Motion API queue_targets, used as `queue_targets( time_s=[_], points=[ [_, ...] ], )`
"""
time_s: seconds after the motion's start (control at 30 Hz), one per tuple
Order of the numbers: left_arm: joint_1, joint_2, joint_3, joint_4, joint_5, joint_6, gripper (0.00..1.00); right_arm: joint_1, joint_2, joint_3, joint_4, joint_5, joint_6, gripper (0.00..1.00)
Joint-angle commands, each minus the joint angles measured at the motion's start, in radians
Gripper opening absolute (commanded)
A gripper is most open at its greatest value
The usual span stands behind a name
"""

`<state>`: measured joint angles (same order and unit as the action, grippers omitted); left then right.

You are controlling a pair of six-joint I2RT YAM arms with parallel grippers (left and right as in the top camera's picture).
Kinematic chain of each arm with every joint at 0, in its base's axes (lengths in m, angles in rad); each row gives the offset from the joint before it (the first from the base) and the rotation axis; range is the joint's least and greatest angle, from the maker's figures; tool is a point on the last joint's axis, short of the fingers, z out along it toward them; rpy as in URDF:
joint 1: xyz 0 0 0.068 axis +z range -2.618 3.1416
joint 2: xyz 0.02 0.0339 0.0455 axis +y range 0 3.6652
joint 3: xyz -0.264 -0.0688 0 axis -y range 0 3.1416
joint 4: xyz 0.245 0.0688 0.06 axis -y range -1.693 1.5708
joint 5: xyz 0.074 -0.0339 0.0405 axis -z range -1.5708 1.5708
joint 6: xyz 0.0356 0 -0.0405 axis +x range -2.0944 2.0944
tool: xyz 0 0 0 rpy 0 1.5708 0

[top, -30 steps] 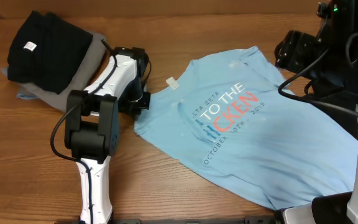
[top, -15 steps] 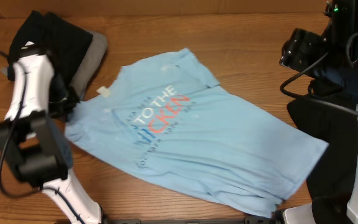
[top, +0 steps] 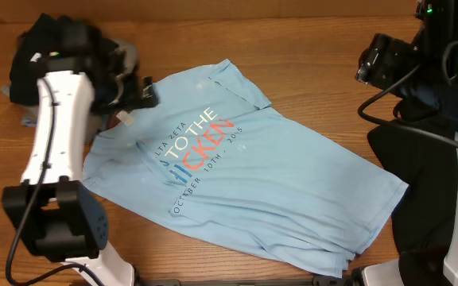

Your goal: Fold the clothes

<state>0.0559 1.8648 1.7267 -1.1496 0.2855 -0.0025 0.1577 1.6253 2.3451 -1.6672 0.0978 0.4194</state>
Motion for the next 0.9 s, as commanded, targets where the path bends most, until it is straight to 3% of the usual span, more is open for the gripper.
queue_targets(
  time_s=[0.0,0.07,0.1,0.13,0.17,0.27,0.33,0.4,0.53,0.57,0.6,0.63,0.87],
  points=[
    [-0.099,0.048,0.000,0.100,0.039,0.079,0.80,-0.003,0.006,0.017,0.005,0.014,0.031,0.80],
    [-0.145,0.076,0.000,0.178,0.018,0.091,0.42,-0.003,0.006,0.017,0.005,0.014,0.031,0.81],
    [-0.170,0.093,0.000,0.220,0.008,0.111,0.28,-0.003,0.006,0.017,0.004,0.013,0.031,0.81],
    [-0.188,0.107,0.000,0.253,-0.002,0.126,0.22,-0.003,0.006,0.017,0.002,0.014,0.031,0.81],
    [-0.210,0.127,0.000,0.292,-0.022,0.142,0.25,-0.003,0.006,0.017,-0.003,0.014,0.032,0.81],
    [-0.258,0.184,0.000,0.373,-0.112,0.141,0.48,-0.003,0.006,0.016,-0.027,0.013,0.064,0.81],
    [-0.282,0.232,0.000,0.421,-0.164,0.142,0.52,-0.003,0.006,0.010,-0.026,-0.007,0.064,0.81],
    [-0.293,0.272,0.000,0.453,-0.174,0.142,0.50,-0.003,0.006,0.008,-0.026,-0.034,0.069,0.81],
    [-0.298,0.342,0.000,0.485,-0.174,0.141,0.34,-0.003,0.006,-0.007,-0.026,-0.041,0.081,0.81],
    [-0.298,0.358,0.000,0.486,-0.174,0.137,0.35,-0.003,0.006,-0.014,-0.026,-0.040,0.089,0.81],
    [-0.298,0.375,0.000,0.487,-0.174,0.137,0.43,-0.003,0.006,-0.021,-0.026,-0.040,0.096,0.81],
    [-0.298,0.388,0.000,0.487,-0.175,0.137,0.59,-0.003,0.006,-0.026,-0.026,-0.040,0.102,0.81],
    [-0.287,0.468,0.000,0.503,-0.196,0.137,0.59,-0.003,0.008,-0.051,-0.026,-0.040,0.109,0.80]
  ],
)
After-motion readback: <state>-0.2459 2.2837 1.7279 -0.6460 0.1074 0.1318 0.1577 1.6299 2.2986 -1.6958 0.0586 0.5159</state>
